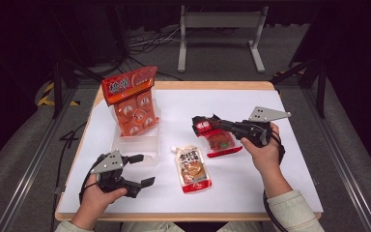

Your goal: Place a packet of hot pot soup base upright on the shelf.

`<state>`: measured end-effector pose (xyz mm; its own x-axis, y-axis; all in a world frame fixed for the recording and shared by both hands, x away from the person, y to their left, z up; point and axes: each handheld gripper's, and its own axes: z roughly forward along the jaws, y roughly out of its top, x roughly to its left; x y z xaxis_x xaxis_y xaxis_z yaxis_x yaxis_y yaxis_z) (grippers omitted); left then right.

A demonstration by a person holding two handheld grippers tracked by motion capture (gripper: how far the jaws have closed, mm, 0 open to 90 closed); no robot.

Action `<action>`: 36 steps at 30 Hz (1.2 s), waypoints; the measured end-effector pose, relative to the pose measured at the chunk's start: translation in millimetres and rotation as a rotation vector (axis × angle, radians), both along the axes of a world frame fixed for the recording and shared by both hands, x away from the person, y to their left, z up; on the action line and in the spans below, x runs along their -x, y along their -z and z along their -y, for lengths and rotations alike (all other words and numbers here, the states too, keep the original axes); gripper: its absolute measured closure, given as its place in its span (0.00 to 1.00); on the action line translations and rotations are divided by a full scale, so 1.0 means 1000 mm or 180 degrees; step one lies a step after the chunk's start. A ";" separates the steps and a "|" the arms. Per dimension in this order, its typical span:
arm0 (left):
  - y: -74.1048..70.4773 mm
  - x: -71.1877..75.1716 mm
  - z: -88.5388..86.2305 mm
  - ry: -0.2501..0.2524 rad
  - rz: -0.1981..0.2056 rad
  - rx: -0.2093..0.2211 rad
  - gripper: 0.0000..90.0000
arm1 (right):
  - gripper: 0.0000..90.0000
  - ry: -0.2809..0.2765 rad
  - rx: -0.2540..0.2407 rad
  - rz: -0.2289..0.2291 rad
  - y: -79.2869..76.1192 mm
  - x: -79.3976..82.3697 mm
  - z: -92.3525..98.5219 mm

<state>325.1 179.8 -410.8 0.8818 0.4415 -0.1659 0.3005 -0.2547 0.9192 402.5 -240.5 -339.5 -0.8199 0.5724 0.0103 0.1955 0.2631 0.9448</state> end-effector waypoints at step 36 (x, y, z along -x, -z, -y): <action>-0.021 -0.031 0.040 0.0124 0.0019 0.0482 0.32 | 0.98 -0.0460 -0.0104 0.0241 -0.014 0.035 -0.037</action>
<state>356.5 140.1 -389.8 0.8989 0.3773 -0.2228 0.2876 -0.1245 0.9496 367.2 -203.3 -325.1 -0.8928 0.4488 -0.0382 0.0856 0.2522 0.9639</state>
